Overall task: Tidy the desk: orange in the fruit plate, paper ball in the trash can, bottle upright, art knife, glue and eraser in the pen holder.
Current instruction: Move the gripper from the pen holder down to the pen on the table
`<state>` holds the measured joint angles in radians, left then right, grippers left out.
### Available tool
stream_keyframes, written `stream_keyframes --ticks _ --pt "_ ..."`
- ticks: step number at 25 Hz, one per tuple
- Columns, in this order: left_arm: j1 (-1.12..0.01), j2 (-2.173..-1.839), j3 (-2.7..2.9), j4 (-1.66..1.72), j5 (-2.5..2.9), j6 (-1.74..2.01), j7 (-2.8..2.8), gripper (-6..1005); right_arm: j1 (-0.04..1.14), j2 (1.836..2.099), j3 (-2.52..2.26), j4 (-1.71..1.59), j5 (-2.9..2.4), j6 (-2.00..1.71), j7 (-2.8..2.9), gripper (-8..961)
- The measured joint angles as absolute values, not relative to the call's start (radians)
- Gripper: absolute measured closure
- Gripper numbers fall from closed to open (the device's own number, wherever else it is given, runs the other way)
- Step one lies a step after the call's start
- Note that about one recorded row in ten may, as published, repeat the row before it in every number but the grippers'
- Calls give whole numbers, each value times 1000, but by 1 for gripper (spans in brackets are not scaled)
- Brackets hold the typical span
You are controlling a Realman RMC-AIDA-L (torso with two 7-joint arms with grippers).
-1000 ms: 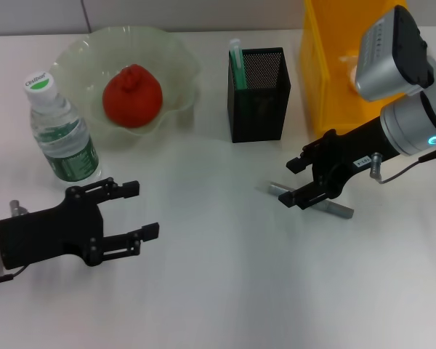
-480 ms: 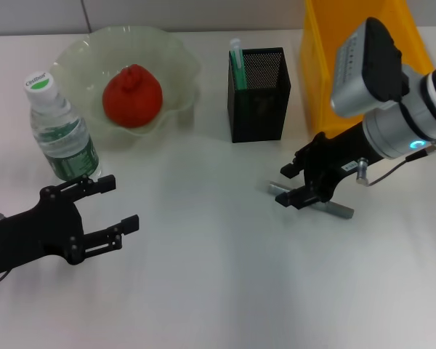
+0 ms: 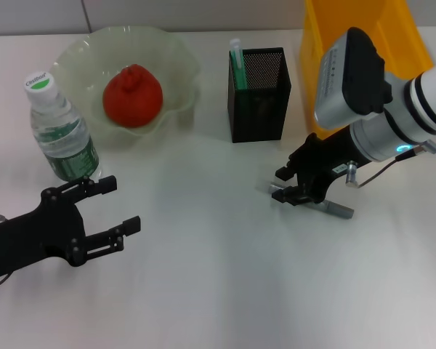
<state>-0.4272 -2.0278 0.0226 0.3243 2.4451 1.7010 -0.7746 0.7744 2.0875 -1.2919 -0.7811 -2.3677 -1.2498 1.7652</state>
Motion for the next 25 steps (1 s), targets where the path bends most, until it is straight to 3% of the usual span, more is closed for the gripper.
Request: stream_keyframes --ticks 4,21,25 --pt "-426 -2027 37 325 2452 1701 -775 202 775 2088 -1298 -778 -2366 -1245 1766 571" --pt "-434 -2019 96 325 2450 1708 -782 202 771 2088 -1334 -778 -2365 -1211 1769 588" --pt "-434 -2019 97 325 2450 1710 -781 202 770 2089 -1354 -776 -2365 -1198 1778 636"
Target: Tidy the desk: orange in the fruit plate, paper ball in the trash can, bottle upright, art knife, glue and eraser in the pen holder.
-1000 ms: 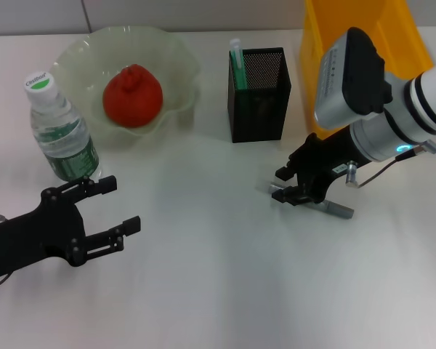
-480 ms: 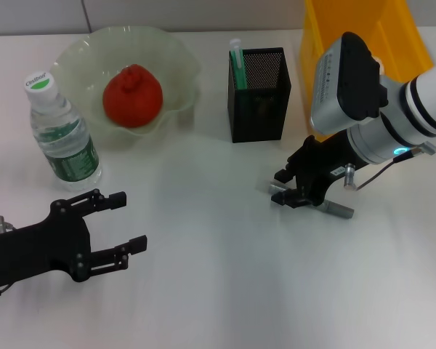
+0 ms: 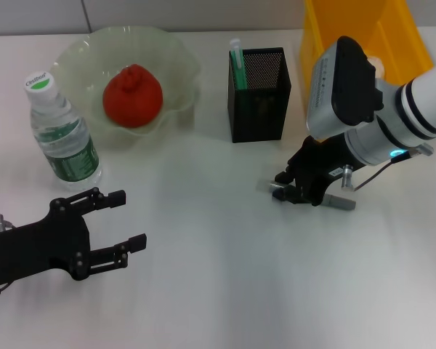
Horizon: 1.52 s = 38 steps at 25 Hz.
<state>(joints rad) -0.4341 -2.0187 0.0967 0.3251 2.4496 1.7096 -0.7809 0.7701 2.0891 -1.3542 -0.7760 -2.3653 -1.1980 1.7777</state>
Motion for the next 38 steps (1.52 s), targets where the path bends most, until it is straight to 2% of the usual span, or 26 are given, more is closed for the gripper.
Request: stream_keyframes --ticks 7,20,38 --pt "-434 -2019 97 334 2450 1711 -785 202 770 2089 -1362 -775 -2358 -1198 1780 721" --pt "-441 -2016 97 337 2448 1712 -788 202 762 2087 -1350 -794 -2312 -1209 1781 806" --pt "-448 -2009 91 339 2448 1712 -802 202 644 2080 -1081 -888 -2047 -1408 1623 812"
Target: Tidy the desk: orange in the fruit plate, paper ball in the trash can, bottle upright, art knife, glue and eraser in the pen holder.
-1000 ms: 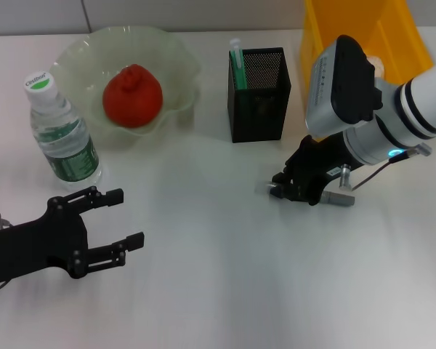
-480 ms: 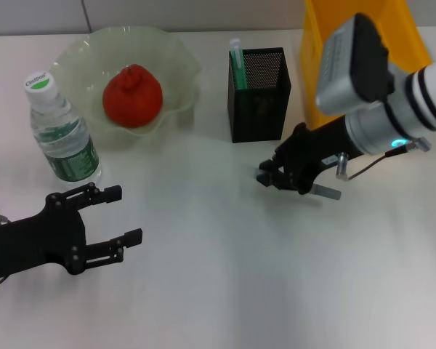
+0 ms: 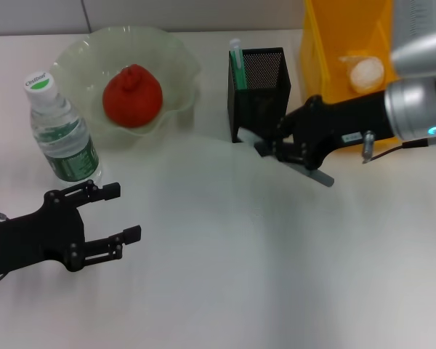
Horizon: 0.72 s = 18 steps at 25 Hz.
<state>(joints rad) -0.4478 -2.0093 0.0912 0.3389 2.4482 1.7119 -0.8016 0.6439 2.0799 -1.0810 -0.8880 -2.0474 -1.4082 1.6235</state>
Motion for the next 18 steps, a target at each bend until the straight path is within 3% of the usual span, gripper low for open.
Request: stream_keyframes --ticks 9,18 --pt "-448 -2015 88 339 2447 1720 -800 202 552 2078 -992 -757 -1671 -1422 1331 813" --pt "-445 -2016 87 337 2423 1732 -803 202 585 2080 -975 -466 -1281 -1390 951 814"
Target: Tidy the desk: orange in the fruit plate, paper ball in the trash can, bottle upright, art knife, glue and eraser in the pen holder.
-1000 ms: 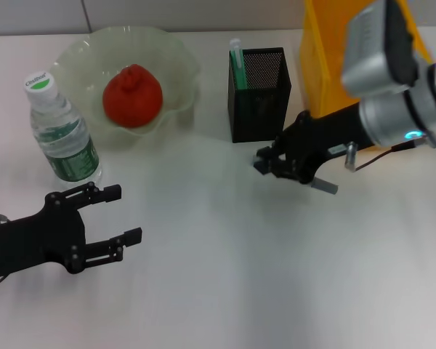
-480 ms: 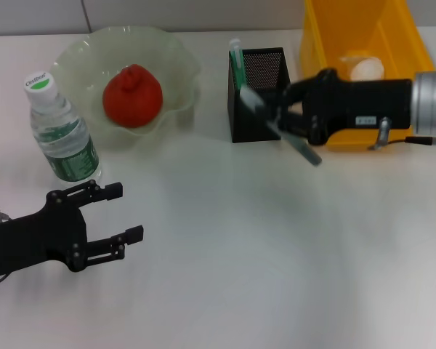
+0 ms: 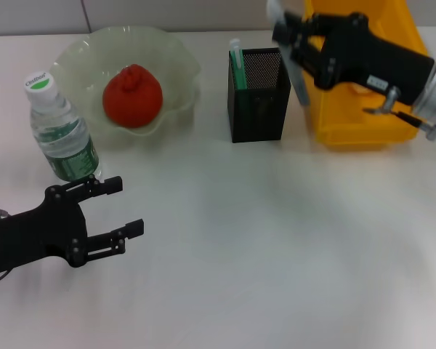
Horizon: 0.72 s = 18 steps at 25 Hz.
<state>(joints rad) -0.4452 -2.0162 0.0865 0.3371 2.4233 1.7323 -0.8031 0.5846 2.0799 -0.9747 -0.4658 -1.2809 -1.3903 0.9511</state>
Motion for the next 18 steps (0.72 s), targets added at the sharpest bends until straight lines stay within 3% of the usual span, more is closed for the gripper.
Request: stream_keyframes --ticks 12,18 --pt "-443 -2020 87 333 2418 1735 -804 202 741 2086 -975 -276 -1127 -1246 775 815" --pt "-437 -2023 86 329 2399 1735 -803 202 762 2086 -983 -257 -1104 -1197 765 816"
